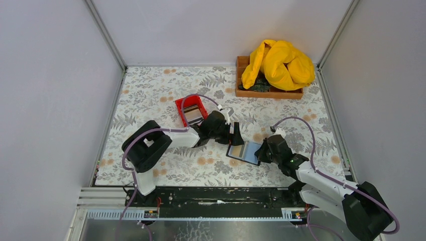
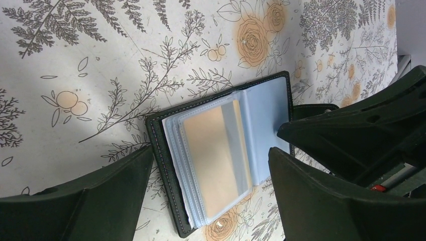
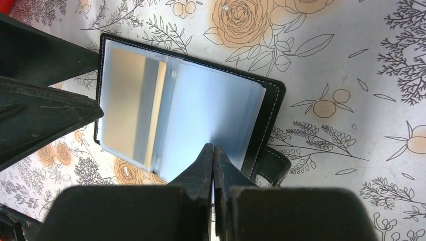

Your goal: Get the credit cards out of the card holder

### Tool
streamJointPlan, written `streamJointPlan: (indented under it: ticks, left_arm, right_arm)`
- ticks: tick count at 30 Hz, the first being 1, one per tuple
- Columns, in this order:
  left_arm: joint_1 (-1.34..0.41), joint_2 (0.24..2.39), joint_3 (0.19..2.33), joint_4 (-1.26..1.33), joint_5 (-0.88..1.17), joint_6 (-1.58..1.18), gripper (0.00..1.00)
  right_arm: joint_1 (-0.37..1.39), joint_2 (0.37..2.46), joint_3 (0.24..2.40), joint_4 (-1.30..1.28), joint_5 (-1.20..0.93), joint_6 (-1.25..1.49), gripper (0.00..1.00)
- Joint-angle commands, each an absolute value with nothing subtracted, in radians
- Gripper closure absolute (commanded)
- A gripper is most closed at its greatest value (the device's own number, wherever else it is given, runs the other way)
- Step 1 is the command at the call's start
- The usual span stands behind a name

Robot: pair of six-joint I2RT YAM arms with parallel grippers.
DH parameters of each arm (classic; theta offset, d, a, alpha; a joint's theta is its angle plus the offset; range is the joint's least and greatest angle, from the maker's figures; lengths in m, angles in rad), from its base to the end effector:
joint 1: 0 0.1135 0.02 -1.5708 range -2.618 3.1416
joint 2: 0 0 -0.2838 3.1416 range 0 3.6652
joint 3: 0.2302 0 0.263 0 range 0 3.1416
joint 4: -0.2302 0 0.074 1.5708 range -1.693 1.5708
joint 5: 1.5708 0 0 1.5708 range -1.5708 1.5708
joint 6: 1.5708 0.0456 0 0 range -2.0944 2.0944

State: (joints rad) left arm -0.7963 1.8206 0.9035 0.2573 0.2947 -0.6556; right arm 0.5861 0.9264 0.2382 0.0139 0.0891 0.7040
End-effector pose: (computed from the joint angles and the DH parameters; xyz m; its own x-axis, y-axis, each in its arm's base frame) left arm 0.2608 -0.2855 0.1496 -0.8546 0.0393 -0.5178 0.4081 0.6675 -0.6228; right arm 0.1511 0.0955 0.1495 -0.7156 0.2988 -0.6314 -0.0391 0.8854 0.4633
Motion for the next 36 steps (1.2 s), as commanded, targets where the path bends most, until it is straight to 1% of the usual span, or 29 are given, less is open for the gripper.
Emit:
streamJointPlan:
  ticks: [1, 4, 12, 21, 36]
  left_arm:
    - [-0.805, 1.818, 0.912, 0.258, 0.298, -0.639, 0.08]
    - [-0.804, 1.781, 0.878, 0.295, 0.279, -0.647, 0.08]
    - [-0.816, 1.733, 0.861, 0.299, 0.238, -0.637, 0.08]
    - [-0.848, 1.787, 0.908, 0.276, 0.263, -0.627, 0.08]
    - [-0.851, 1.821, 0.917, 0.29, 0.303, -0.639, 0.07]
  right_arm:
    - [0.58, 0.934, 0.232, 0.042, 0.129, 0.685, 1.0]
    - [0.579, 0.933, 0.231, 0.039, 0.135, 0.682, 1.0]
    - [0.578, 0.933, 0.23, 0.035, 0.137, 0.674, 1.0]
    - [0.577, 0.928, 0.23, 0.028, 0.14, 0.675, 1.0]
    - [0.575, 0.924, 0.228, 0.03, 0.141, 0.671, 1.0]
